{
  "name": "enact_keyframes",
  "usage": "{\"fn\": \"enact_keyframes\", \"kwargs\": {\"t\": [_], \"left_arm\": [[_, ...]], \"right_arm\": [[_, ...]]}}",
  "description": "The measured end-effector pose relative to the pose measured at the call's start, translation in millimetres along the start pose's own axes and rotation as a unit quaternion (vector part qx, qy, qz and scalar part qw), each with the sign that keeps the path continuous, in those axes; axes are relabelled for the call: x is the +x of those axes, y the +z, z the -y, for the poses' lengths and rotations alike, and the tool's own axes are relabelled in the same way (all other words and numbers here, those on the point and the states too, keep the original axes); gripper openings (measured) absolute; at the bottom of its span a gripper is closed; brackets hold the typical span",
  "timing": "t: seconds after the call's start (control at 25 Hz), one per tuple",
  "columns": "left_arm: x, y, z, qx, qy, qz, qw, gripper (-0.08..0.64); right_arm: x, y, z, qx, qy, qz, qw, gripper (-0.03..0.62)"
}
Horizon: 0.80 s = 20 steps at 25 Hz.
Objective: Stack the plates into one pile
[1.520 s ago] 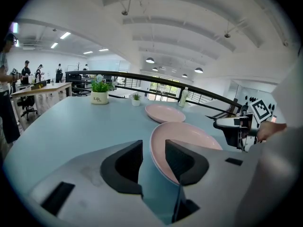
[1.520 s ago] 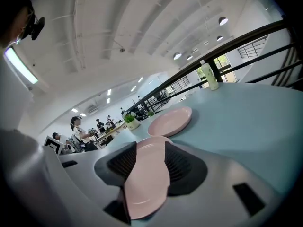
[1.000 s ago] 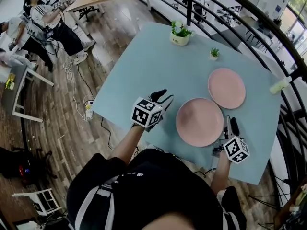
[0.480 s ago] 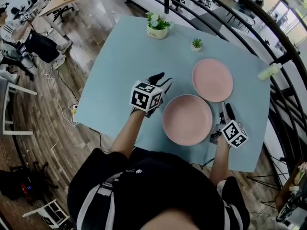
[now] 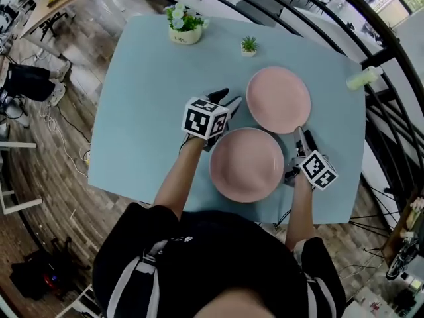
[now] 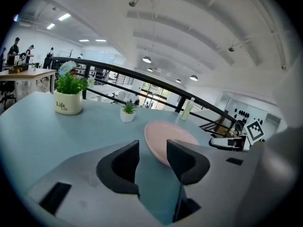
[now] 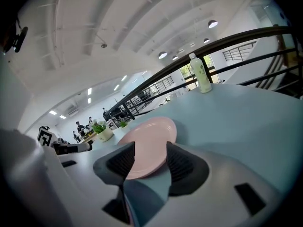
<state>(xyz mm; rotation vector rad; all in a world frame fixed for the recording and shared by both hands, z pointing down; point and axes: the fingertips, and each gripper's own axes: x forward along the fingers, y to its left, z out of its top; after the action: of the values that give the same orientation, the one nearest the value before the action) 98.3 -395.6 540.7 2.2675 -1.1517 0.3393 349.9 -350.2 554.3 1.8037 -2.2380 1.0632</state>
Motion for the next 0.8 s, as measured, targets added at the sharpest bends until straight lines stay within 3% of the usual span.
{"fn": "enact_keyframes", "kwargs": {"t": [0.4,0.8], "left_arm": [[49,-26,0,-0.038,-0.025,-0.049,0.9978,0.170],[76,-39,15,-0.028,-0.048,-0.068,0.9962,0.169]], "right_arm": [[19,-17,24,0.017,-0.033,-0.034,0.999,0.219],[34,-25,25,0.031,-0.020,-0.064,0.997,0.207]]}}
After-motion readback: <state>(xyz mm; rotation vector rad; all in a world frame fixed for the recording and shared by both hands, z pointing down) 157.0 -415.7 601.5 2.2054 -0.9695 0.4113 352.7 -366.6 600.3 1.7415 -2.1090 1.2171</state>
